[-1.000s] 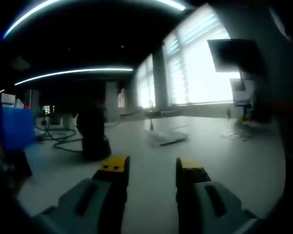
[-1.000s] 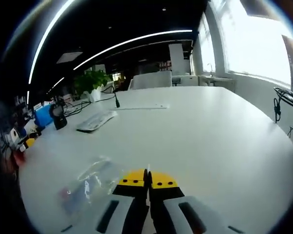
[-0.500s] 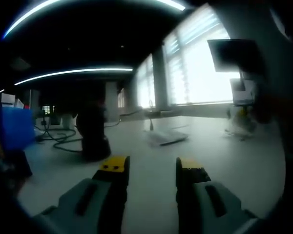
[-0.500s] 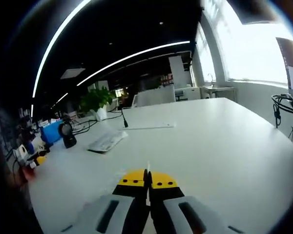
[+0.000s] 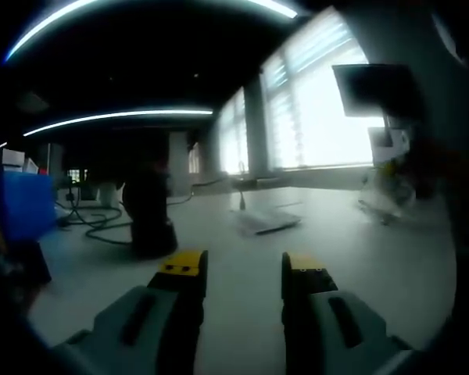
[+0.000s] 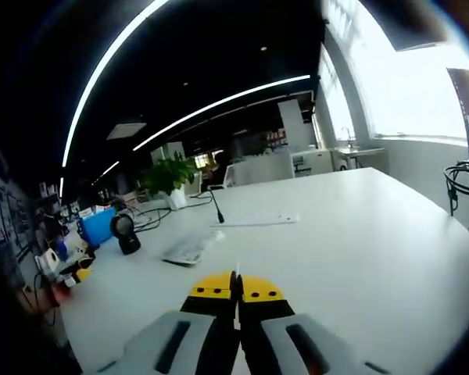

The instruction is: Clip sheet goods on table flip sheet goods clip sheet goods scan sheet goods put sheet goods back to table

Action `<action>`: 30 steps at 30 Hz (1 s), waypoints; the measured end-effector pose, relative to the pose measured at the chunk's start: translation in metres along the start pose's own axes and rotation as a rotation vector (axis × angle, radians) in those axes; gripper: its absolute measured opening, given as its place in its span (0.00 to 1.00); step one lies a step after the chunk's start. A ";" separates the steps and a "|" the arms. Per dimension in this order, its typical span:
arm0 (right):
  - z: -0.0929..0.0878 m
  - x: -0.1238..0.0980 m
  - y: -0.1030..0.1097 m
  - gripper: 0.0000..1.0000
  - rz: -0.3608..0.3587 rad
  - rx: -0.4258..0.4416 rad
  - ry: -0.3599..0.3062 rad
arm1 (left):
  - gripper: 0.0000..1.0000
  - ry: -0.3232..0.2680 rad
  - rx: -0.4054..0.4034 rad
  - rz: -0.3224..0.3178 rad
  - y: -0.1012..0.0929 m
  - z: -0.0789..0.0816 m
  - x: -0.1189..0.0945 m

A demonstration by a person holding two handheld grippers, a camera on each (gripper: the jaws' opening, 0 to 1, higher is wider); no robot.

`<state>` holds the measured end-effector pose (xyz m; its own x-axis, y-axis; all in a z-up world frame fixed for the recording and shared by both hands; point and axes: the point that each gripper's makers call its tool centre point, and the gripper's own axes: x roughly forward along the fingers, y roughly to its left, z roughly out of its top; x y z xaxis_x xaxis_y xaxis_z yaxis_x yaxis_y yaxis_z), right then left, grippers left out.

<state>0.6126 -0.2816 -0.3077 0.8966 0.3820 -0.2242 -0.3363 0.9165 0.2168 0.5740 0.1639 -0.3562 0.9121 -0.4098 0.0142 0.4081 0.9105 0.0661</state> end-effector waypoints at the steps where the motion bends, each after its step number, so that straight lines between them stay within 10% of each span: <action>1: 0.002 0.000 0.002 0.00 0.002 0.002 -0.004 | 0.30 0.000 0.000 0.000 0.000 0.000 0.000; 30: 0.068 -0.013 0.072 0.00 0.082 -0.098 -0.127 | 0.30 -0.020 -0.017 -0.005 -0.001 0.004 -0.001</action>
<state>0.5968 -0.2286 -0.2248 0.8919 0.4439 -0.0867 -0.4309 0.8923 0.1348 0.5724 0.1637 -0.3519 0.9092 -0.4150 0.0341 0.4132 0.9093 0.0497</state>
